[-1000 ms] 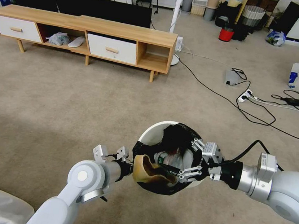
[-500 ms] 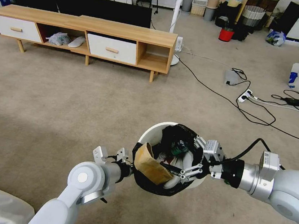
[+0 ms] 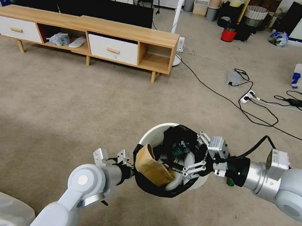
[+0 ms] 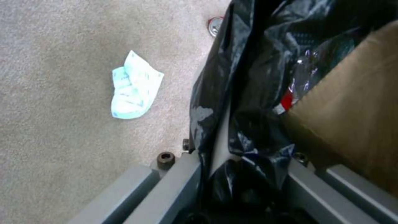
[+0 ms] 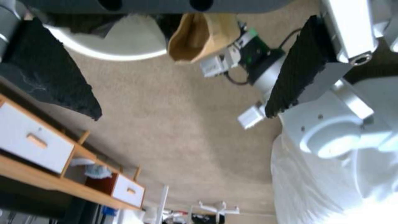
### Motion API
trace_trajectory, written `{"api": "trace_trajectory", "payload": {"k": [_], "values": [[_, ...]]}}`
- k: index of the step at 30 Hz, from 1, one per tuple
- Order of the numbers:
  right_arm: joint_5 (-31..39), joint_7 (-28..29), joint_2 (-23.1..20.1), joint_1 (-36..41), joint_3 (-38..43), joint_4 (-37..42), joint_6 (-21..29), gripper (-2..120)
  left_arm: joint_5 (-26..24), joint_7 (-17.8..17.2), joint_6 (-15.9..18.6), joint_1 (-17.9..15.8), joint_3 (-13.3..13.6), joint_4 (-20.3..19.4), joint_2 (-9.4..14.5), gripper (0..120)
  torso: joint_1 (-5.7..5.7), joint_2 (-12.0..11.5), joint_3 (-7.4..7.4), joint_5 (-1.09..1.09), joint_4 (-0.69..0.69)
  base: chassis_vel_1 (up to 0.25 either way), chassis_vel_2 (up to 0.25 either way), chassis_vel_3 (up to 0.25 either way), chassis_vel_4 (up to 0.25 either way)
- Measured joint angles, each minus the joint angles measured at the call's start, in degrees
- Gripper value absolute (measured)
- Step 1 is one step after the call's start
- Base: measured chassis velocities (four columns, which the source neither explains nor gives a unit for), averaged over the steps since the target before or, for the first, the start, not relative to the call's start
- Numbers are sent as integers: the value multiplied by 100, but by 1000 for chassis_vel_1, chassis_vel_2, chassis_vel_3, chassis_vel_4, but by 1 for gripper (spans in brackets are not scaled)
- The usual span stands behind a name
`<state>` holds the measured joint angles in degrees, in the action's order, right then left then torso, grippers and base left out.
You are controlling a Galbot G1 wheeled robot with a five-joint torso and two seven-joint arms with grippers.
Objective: Pick up the trash bin and place the garbage on the floor into it.
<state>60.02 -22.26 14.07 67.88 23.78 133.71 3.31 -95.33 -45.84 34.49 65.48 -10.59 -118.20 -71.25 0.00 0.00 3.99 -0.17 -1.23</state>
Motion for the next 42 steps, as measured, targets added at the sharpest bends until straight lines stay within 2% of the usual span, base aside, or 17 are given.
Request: {"api": "trace_trajectory", "payload": {"k": [7,15,25,27,32,42], "values": [[125,63,-18,-54,113,84,-96,100,115,28,33,111,-87,0,-16,0,0,0,0,0,0,0,0,0,0],[106,224,184,48,329,96,-205,100,188,62,37,221,-263,-53,-18,0,0,0,0,0,0,0,0,0,0],[60,401,467,164,573,-16,-272,100,365,187,38,305,-445,-49,-197,0,0,0,0,0,0,0,0,0,0],[-56,491,677,276,691,-114,-307,100,450,239,55,316,-497,-24,-325,0,0,0,0,0,0,0,0,0,0],[-260,595,1022,423,851,-308,-376,100,559,336,115,333,-539,9,-476,0,0,0,0,1,1,0,0,0,0],[-621,756,1669,650,1019,-714,-442,100,600,436,137,251,-597,20,-415,0,0,0,0,1,0,0,0,0,0]]}}
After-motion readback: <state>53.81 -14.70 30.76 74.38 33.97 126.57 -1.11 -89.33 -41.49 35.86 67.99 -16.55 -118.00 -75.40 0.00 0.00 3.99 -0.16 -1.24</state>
